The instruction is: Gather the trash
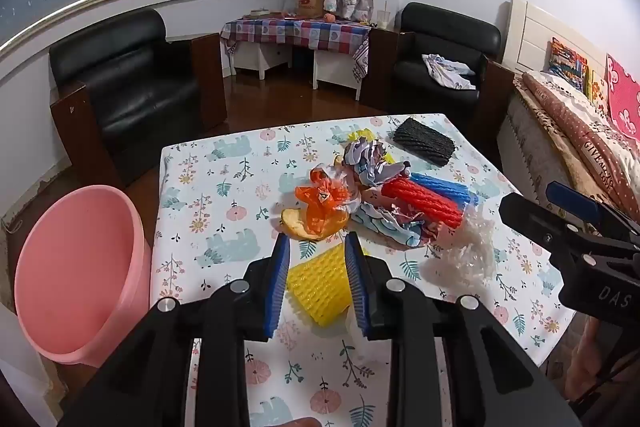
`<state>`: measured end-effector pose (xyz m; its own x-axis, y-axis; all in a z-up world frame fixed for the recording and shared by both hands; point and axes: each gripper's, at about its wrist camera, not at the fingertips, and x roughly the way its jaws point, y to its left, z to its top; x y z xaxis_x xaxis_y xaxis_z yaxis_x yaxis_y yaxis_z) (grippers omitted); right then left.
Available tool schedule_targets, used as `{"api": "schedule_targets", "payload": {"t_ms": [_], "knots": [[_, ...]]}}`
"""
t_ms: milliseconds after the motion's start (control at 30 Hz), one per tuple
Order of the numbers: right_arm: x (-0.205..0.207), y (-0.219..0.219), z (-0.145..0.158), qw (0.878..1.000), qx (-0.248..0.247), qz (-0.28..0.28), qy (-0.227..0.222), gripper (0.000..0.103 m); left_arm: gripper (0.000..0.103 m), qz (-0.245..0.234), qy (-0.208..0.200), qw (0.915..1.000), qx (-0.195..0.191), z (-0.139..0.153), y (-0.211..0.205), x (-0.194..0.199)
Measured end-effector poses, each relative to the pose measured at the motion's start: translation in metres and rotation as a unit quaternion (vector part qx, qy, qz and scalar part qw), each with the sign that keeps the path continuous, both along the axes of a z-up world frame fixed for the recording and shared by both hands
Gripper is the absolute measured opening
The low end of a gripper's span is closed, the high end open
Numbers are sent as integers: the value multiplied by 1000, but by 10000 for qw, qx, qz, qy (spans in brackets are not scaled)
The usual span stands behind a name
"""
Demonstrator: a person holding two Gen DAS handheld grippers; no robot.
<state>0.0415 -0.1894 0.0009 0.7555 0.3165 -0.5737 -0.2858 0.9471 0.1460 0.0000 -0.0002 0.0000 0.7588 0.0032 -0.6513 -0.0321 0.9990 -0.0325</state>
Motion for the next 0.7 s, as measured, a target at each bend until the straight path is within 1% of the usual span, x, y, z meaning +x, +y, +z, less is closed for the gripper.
{"api": "schedule_targets", "payload": {"t_ms": [400,700], "knots": [[-1,-1,1,10000,19,2,7,95,28,26,24,10000,-9,5,1,-5],[-1,0,1,10000,21,0,9,95,28,58,53,10000,-42,-4,4,-2]]}}
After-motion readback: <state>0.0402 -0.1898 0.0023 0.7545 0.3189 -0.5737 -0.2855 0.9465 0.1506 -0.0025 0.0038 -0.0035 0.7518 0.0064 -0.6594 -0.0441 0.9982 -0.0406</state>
